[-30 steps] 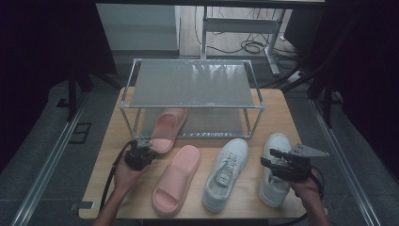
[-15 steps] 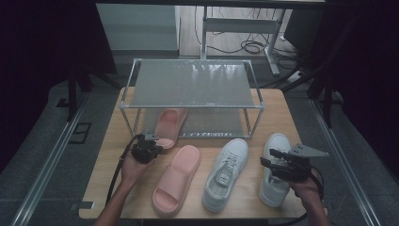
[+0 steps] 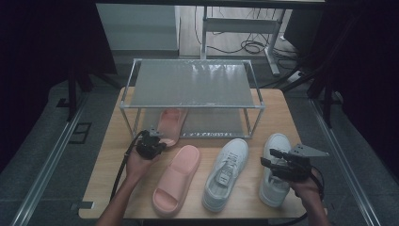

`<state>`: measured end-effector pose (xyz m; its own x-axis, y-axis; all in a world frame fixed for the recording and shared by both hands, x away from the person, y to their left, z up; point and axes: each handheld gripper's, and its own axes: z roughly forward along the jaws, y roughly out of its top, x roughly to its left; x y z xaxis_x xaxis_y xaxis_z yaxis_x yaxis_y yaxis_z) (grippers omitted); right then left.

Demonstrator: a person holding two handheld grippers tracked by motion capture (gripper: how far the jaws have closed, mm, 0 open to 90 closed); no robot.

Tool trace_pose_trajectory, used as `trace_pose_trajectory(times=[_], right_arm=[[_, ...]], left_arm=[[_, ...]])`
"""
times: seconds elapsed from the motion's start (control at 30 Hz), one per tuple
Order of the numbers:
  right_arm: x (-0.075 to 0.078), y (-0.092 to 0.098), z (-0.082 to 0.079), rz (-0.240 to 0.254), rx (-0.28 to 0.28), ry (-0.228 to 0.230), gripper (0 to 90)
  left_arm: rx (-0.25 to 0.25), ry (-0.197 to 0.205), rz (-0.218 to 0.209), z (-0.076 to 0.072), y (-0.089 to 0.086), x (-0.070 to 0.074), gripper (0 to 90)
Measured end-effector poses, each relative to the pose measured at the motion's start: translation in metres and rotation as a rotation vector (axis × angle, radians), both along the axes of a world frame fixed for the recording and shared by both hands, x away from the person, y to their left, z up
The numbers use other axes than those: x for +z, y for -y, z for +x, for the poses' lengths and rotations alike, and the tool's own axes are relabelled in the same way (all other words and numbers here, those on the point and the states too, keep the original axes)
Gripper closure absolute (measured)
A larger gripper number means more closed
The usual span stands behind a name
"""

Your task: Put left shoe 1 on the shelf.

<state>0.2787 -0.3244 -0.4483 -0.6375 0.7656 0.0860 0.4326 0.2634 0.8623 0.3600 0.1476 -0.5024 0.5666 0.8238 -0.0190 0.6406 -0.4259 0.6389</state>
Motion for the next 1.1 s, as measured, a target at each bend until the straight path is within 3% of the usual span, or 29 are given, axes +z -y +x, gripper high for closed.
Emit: trace_pose_trajectory(times=[0.63, 1.1], right_arm=[[-0.001, 0.0, 0.001, 0.0, 0.001, 0.0, 44.1], [-0.001, 0.001, 0.001, 0.0, -0.002, 0.001, 44.1]], left_arm=[[0.012, 0.015, 0.009, 0.02, 0.017, -0.003, 90.0], [0.053, 0.043, 0.0, 0.031, 0.027, -0.008, 90.0]])
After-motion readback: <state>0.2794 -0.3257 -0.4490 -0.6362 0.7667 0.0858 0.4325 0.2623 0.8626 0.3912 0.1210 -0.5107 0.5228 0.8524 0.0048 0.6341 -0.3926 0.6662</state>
